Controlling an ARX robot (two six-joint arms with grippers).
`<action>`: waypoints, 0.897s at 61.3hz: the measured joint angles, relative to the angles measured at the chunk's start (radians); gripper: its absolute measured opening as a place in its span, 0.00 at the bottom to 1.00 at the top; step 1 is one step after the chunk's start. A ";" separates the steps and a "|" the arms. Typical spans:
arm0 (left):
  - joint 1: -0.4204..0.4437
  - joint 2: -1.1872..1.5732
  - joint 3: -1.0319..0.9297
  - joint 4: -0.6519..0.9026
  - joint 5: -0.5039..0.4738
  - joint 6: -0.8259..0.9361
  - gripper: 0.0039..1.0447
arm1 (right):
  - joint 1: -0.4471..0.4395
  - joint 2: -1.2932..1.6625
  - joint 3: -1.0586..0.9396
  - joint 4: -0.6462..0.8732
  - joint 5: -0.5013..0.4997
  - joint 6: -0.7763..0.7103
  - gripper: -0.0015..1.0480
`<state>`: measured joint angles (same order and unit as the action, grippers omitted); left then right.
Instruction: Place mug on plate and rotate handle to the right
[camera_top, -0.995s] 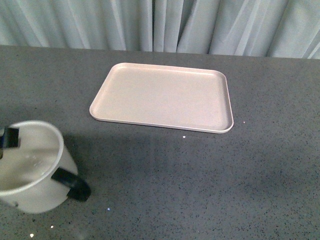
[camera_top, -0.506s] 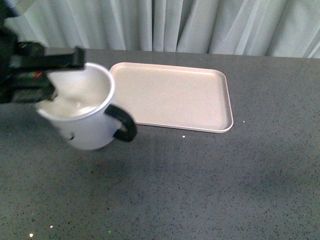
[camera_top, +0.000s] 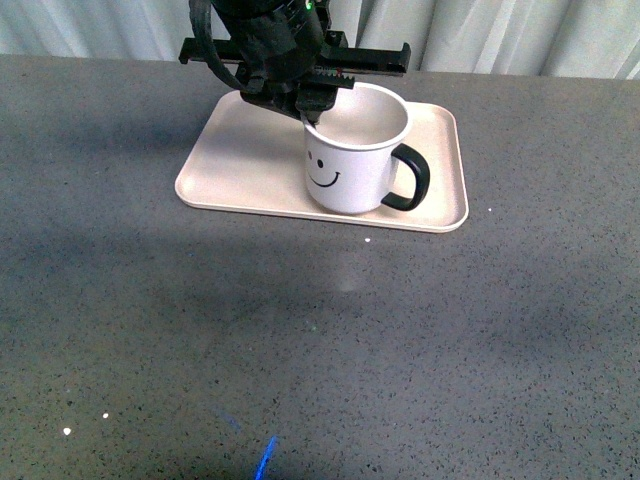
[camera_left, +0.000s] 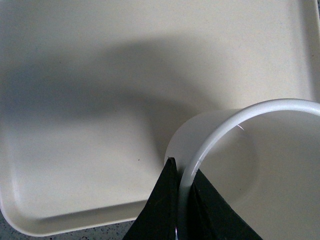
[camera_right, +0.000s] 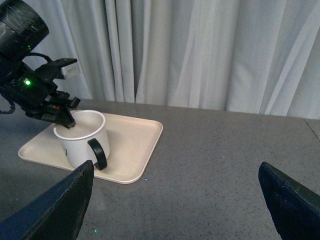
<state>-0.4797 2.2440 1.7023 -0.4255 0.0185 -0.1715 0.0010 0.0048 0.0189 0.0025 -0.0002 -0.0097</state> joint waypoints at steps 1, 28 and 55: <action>0.000 0.004 0.006 -0.003 0.000 0.003 0.02 | 0.000 0.000 0.000 0.000 0.000 0.000 0.91; 0.003 0.085 0.100 -0.039 0.011 0.057 0.02 | 0.000 0.000 0.000 0.000 0.000 0.000 0.91; 0.003 0.088 0.106 -0.016 0.017 0.104 0.44 | 0.000 0.000 0.000 0.000 0.000 0.000 0.91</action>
<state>-0.4767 2.3322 1.8088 -0.4416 0.0353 -0.0673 0.0006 0.0048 0.0189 0.0025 -0.0002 -0.0093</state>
